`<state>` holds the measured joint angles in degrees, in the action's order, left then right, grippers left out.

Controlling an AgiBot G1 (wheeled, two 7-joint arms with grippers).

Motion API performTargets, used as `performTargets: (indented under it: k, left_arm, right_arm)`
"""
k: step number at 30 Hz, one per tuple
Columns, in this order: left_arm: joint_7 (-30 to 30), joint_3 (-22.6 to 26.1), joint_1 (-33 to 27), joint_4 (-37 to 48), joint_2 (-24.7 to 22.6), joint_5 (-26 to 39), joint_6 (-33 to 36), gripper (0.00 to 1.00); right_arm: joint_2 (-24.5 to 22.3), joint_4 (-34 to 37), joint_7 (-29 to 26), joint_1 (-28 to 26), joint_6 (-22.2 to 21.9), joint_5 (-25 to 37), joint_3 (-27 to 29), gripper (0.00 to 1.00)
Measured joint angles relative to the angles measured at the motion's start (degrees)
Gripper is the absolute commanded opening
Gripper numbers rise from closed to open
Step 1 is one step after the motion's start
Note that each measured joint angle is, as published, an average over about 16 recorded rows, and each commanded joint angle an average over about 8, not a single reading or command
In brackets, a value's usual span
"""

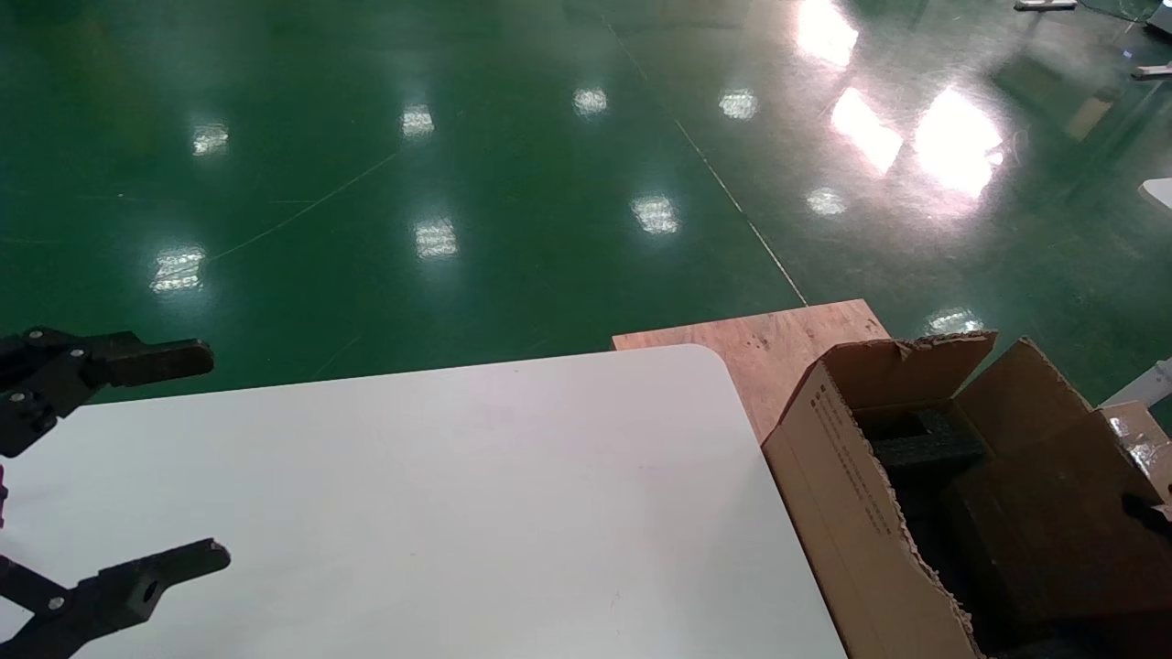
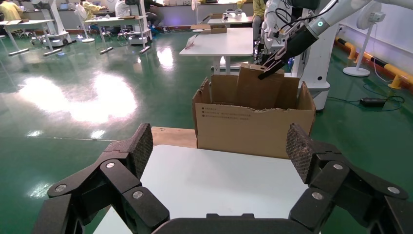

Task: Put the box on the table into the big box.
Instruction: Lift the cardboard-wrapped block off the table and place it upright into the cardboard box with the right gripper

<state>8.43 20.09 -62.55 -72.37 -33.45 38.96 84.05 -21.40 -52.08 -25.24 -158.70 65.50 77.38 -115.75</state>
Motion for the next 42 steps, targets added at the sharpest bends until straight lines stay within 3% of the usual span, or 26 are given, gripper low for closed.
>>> performTargets:
  k: [16, 42]
  left_arm:
    - [0.0, 0.0, 0.0, 0.0, 0.0, 0.0, 0.0, 1.00]
    - [0.0, 0.0, 0.0, 0.0, 0.0, 0.0, 0.0, 1.00]
  right_arm:
    - [3.3, 5.1, 3.0, -4.0, -3.4, -5.5, -10.2, 0.00]
    - [6.9, 8.1, 6.5, -4.9, -10.3, -18.6, -27.5, 0.00]
